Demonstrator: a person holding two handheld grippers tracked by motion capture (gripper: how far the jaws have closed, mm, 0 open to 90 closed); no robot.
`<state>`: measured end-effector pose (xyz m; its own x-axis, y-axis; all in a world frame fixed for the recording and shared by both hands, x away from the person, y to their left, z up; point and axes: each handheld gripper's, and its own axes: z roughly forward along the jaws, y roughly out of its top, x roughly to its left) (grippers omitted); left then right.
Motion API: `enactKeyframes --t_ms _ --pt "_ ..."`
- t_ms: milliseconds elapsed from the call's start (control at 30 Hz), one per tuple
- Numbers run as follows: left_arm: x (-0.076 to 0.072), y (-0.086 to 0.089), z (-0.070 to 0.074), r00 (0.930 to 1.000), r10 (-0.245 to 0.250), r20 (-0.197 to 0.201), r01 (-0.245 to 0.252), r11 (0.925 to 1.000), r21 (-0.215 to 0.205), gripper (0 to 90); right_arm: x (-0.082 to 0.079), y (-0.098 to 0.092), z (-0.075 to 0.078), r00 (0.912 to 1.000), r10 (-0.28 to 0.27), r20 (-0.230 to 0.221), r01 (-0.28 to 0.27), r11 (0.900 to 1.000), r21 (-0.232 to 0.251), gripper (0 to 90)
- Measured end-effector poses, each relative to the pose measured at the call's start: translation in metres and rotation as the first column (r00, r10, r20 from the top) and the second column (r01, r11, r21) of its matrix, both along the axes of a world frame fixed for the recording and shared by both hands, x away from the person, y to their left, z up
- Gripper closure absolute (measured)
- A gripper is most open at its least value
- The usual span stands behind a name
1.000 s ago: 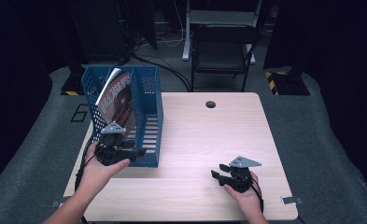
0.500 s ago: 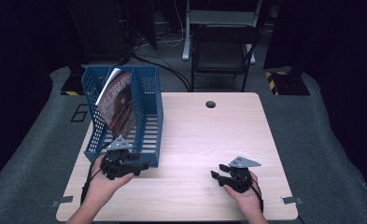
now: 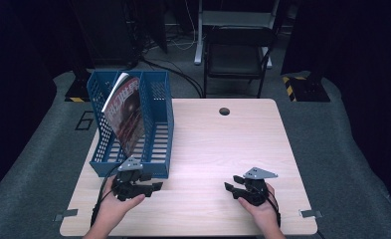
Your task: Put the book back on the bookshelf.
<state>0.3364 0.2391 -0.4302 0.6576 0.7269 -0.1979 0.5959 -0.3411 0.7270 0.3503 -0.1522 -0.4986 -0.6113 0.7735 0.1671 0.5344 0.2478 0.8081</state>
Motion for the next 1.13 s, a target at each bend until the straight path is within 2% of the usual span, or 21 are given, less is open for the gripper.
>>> enactKeyframes --t_ms 33,233,333,533,567,733,800,833,967,1000,1133 --pt "0.000 0.000 -0.001 1.0000 -0.006 -0.003 0.006 0.9999 0.012 43.4 0.000 0.000 0.000 1.0000 0.001 -0.001 -0.001 1.000 0.000 50.6" --pt "-0.001 -0.001 -0.017 0.9998 -0.011 -0.016 0.011 0.9999 0.010 43.3 0.001 0.000 0.000 1.0000 0.002 0.004 -0.002 1.000 -0.002 50.6" --pt "-0.001 -0.002 -0.026 0.9993 -0.029 -0.025 0.030 0.9995 0.005 43.3 0.000 0.001 0.000 1.0000 0.003 -0.001 -0.003 1.000 -0.004 50.6" --pt "0.000 -0.005 -0.040 0.9991 -0.032 -0.028 0.033 0.9991 0.027 43.0 0.000 0.003 -0.001 0.9997 0.019 0.013 -0.018 0.999 -0.041 50.6" --pt "0.001 -0.004 -0.042 0.9986 -0.043 -0.032 0.044 0.9983 0.037 43.0 0.000 0.003 0.000 0.9997 0.019 0.012 -0.019 0.999 -0.041 50.6" --pt "0.003 -0.005 -0.054 0.9989 -0.032 -0.035 0.034 0.9971 0.068 43.0 -0.001 0.003 0.000 0.9998 0.017 0.011 -0.017 0.999 -0.035 50.6" --pt "0.004 -0.006 -0.058 0.9983 -0.036 -0.046 0.039 0.9975 0.058 43.0 -0.001 0.003 -0.001 0.9998 0.018 0.011 -0.018 0.999 -0.038 50.5" --pt "0.004 -0.006 -0.059 0.9971 -0.047 -0.060 0.050 0.9972 0.055 43.0 -0.001 0.003 -0.001 0.9998 0.018 0.009 -0.018 0.999 -0.040 50.6" --pt "0.004 -0.010 -0.062 0.9962 -0.060 -0.063 0.064 0.9960 0.062 42.2 -0.001 0.004 -0.002 0.9998 0.019 -0.004 -0.019 0.999 -0.037 50.6" --pt "0.004 -0.011 -0.063 0.9971 -0.053 -0.054 0.056 0.9964 0.064 42.2 -0.001 0.004 -0.002 0.9997 0.023 0.003 -0.023 0.999 -0.041 50.6" --pt "0.004 -0.012 -0.063 0.9961 -0.065 -0.060 0.069 0.9951 0.070 41.5 -0.001 0.003 -0.002 0.9998 0.021 0.007 -0.021 0.999 -0.042 50.5"
